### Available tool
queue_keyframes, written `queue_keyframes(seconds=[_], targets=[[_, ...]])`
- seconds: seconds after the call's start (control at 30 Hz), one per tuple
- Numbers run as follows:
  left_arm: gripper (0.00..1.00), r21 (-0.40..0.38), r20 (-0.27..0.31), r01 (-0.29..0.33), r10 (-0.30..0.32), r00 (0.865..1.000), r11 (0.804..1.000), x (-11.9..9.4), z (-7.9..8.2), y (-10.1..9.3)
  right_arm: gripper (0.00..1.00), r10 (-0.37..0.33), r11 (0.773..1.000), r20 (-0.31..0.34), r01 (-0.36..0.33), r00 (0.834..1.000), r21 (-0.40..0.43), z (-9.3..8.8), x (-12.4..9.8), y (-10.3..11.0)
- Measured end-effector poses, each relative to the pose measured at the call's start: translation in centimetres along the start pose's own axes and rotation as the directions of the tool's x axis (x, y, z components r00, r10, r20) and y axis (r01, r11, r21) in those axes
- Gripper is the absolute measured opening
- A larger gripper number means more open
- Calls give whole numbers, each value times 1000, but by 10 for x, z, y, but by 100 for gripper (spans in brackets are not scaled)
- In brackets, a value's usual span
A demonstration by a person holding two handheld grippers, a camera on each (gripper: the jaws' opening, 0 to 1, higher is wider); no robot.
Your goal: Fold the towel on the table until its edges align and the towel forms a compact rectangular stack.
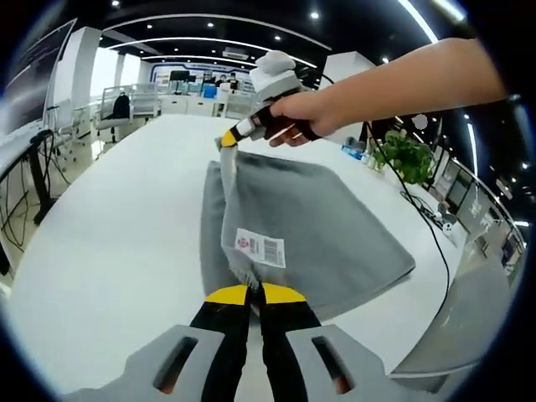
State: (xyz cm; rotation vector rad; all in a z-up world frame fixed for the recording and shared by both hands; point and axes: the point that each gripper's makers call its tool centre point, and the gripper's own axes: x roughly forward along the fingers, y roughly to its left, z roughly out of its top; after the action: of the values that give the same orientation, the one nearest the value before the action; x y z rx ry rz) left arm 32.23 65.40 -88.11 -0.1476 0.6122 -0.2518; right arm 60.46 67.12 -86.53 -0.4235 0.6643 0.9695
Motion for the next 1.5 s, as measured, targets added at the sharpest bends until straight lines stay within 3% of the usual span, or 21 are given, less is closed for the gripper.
queue_keyframes(seconds=[0.33,0.7,0.93,1.2,1.5], targets=[[4,-1,-43,-10,10,999,1000,2,-12,7,1,1,1000,-5,-1,1000,27,-2,12,0],[6,3,-63,-25,25,998,1000,-1,-24,15,4,9,997,32,-11,999,71,2,19,-3],[9,7,-74,-27,28,997,1000,-3,-27,18,8,24,996,78,-31,997,88,7,11,7],[11,9,-76,-34,34,997,999,-9,-29,17,8,21,996,91,-29,996,85,12,8,0],[12,81,23,-121,120,993,989,-23,-9,27,8,6,997,101,-15,995,82,13,-6,-15]])
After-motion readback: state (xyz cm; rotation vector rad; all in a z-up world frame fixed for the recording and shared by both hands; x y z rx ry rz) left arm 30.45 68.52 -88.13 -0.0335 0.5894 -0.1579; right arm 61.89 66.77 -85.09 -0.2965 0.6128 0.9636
